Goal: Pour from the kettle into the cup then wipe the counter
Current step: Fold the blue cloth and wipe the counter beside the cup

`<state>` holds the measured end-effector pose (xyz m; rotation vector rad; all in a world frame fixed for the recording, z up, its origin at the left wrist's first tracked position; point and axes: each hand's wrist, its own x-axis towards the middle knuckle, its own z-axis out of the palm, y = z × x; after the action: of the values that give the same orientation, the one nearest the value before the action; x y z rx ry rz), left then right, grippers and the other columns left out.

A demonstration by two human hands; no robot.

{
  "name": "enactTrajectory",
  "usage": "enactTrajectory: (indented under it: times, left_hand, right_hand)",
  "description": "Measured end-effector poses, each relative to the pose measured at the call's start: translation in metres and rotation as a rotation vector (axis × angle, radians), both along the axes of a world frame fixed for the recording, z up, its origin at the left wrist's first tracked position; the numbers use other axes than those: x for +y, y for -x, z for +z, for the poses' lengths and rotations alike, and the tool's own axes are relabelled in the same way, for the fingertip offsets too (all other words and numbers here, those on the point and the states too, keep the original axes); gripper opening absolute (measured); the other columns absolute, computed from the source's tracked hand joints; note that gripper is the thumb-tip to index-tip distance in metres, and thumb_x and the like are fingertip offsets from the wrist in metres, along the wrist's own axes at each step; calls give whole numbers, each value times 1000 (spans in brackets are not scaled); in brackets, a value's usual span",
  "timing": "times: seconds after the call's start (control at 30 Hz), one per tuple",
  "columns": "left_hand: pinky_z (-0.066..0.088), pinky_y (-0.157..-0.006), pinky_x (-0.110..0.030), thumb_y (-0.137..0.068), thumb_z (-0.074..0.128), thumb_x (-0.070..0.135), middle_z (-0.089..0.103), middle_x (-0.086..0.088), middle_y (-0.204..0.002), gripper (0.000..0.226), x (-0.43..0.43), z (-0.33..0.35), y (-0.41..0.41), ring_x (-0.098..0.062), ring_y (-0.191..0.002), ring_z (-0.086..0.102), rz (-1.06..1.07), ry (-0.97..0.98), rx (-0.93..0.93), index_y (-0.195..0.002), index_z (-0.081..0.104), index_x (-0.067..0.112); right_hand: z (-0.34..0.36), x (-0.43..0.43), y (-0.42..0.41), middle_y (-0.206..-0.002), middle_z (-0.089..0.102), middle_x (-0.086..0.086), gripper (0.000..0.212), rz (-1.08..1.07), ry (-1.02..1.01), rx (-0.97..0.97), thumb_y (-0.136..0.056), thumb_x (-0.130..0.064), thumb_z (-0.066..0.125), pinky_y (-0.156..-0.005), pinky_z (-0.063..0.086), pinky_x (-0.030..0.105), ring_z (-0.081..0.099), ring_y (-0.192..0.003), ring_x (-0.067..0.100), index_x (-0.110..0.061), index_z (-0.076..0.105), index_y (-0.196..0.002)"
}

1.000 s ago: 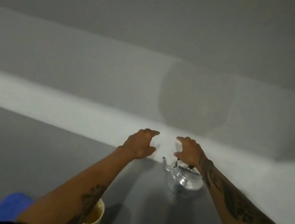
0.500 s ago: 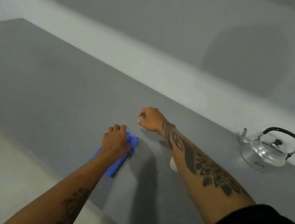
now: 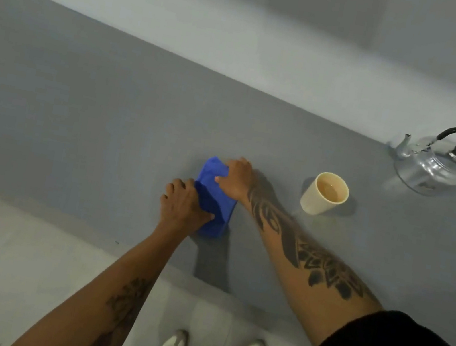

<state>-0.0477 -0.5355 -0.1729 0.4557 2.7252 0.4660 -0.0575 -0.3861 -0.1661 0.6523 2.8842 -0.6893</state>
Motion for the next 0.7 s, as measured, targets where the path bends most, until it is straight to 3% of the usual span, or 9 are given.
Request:
enactTrajectory:
  times: [0.1, 0.17, 0.3, 0.33, 0.5, 0.6, 0.7]
  left_hand:
    - [39, -97, -44, -65, 80, 48, 45, -13, -132, 84, -2, -2, 7, -34, -121, 41, -50, -43, -2, -132, 43, 14]
    - [44, -91, -43, -66, 81, 41, 54, -12, -126, 72, 3, -1, 7, -34, -113, 50, -87, -145, -66, -124, 48, 13]
    - [51, -85, -42, -69, 82, 28, 67, -11, -112, 57, 25, 7, -16, -32, -100, 62, -233, -365, -284, -117, 56, 11]
    - [52, -85, -43, -69, 83, 28, 69, -10, -109, 54, 33, 9, -28, -32, -98, 63, -288, -392, -321, -114, 59, 10]
    - [51, -92, -40, -74, 79, 25, 70, -10, -114, 45, 100, 17, -105, -26, -101, 64, -547, -394, -596, -114, 63, 9]
    - [50, -96, -43, -79, 75, 16, 69, -13, -116, 39, 134, 22, -137, -28, -106, 64, -495, -447, -758, -115, 64, 5]
    - [53, -87, -39, -79, 75, 13, 70, -15, -111, 37, 167, 27, -166, -28, -95, 65, -341, -514, -932, -113, 65, 2]
  right_hand:
    - [21, 1, -28, -90, 63, 14, 19, -26, 137, 140, -77, -21, 71, -71, 45, 40, 57, -83, 30, -10, 57, -81]
    - [37, 6, -56, -76, 61, 8, 20, -47, 200, 201, -75, -18, 73, -65, 45, 37, 55, -72, 24, -8, 56, -78]
    - [68, 34, -125, -78, 62, -3, 22, -105, 363, 305, -71, -7, 77, -64, 43, 10, 55, -69, 6, -18, 60, -81]
    - [74, 45, -145, -80, 63, -3, 23, -134, 418, 304, -72, -5, 77, -66, 44, 9, 57, -70, 3, -16, 62, -85]
    - [82, 118, -246, -88, 71, 13, 17, -371, 471, 217, -78, -5, 75, -75, 49, 32, 62, -79, 15, -4, 66, -92]
    - [82, 152, -266, -88, 67, 11, 16, -461, 407, 180, -79, -2, 73, -77, 46, 31, 59, -83, 17, 1, 66, -93]
    - [80, 187, -275, -81, 62, 6, 13, -476, 304, 159, -77, -3, 75, -72, 42, 25, 54, -82, 16, -8, 64, -82]
